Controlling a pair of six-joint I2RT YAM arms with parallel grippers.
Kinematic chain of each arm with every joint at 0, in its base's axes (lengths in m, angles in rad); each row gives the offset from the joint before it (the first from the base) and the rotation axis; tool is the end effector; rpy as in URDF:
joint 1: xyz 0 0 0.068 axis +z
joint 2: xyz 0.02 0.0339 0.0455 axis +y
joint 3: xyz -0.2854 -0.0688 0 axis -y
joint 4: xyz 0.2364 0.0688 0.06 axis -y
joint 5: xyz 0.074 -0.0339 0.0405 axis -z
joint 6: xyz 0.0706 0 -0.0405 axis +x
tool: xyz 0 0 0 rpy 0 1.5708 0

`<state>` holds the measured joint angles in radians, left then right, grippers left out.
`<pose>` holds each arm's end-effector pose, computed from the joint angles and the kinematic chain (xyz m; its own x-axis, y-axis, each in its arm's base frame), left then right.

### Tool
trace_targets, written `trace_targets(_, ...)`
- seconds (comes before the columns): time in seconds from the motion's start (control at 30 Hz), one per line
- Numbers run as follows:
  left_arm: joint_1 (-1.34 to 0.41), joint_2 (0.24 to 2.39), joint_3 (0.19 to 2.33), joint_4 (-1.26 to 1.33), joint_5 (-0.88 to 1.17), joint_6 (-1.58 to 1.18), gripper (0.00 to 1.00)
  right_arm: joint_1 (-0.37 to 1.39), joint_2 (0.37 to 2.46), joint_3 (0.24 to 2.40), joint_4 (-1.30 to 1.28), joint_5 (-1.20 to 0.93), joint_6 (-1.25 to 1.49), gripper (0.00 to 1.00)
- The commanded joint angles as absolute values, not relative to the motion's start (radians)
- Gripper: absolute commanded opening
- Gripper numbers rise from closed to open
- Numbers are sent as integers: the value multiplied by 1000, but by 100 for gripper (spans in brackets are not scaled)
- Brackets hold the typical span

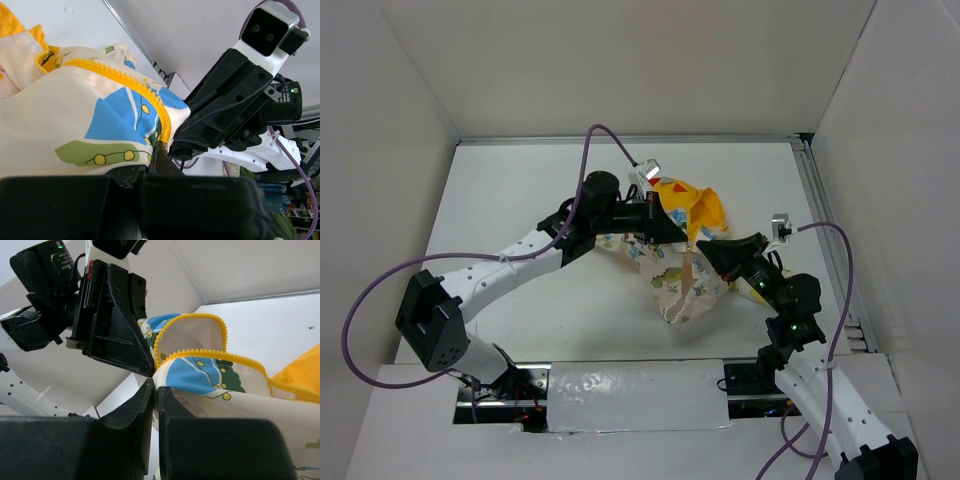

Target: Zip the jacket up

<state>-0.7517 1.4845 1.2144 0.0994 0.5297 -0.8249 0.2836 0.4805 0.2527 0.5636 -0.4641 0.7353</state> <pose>0.2475 -0.2802 0.3697 -0.7842 -0.1346 -0.6057 0.5556 0.2823 -0.7821 0.1258 0.0696 0.2957 -0.2054 0.5649 -0.7992 -0.6987 0.4871 0.5240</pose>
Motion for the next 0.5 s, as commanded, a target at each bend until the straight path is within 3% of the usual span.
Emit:
trace_targets(0.0,-784,1470,1207,61,612,-778,0,287,468,336,637,-397,704,0)
trace_targets(0.23,-782,1424,1175,58,675,-750,2,287,482,347,633,-402,695,0)
trace_targets(0.27,-782,1424,1184,43,675,-749,17,287,485,345,640,-411,696,0)
trace_targets(0.33,-782,1419,1181,40,676,-746,24,287,488,345,640,-437,704,0)
trace_targets(0.47,-785,1398,1151,80,704,-755,52,287,485,336,630,-453,710,0)
